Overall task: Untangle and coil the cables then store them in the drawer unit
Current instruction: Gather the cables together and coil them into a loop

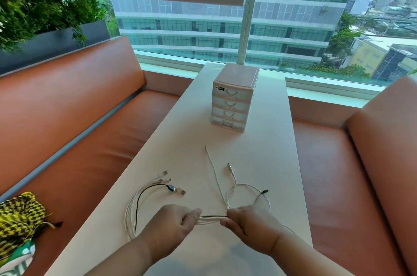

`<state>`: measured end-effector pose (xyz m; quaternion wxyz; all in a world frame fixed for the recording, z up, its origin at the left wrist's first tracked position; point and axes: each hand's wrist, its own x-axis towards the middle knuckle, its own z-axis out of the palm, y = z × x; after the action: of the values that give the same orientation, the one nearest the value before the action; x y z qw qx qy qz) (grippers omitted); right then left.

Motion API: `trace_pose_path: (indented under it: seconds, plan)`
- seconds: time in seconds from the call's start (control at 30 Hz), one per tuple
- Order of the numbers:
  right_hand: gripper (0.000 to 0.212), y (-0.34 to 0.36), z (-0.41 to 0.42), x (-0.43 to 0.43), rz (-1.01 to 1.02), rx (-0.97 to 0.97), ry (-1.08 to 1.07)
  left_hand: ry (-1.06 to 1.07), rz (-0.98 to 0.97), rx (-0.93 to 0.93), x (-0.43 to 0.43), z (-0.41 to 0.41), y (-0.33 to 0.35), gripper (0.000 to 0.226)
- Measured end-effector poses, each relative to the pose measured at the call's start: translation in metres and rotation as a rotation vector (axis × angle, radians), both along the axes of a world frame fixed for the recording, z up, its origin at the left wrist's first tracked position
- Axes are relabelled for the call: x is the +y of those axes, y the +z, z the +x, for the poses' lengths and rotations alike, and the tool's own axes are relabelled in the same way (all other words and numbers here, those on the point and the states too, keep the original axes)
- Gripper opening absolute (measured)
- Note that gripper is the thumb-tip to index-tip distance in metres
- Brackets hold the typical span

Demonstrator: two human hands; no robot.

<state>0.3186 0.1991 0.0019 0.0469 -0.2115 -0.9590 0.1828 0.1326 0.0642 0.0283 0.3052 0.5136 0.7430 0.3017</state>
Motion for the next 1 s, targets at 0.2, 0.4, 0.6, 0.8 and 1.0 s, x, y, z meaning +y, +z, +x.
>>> trace_pose_path:
  seconds: [0.2,0.4,0.6,0.8,1.0]
  plan:
    - [0.084,-0.004,-0.011,-0.004,0.119,-0.003,-0.021,0.081,-0.134,-0.048,0.001,-0.012,0.004,0.047]
    - [0.055,0.010,-0.026,-0.019,0.084,-0.041,0.056,-0.154,-0.085,0.255,0.010,0.019,0.019,0.040]
    - [0.076,0.014,-0.019,-0.004,0.115,0.021,0.103,-0.142,-0.040,0.281,0.008,0.016,0.009,0.058]
    - [0.100,0.005,-0.008,0.012,0.132,-0.009,0.035,-0.059,0.075,0.289,0.006,0.005,0.008,0.078]
    - [0.100,0.003,-0.008,0.016,0.112,0.028,0.022,-0.037,0.140,0.215,0.002,-0.001,0.007,0.060]
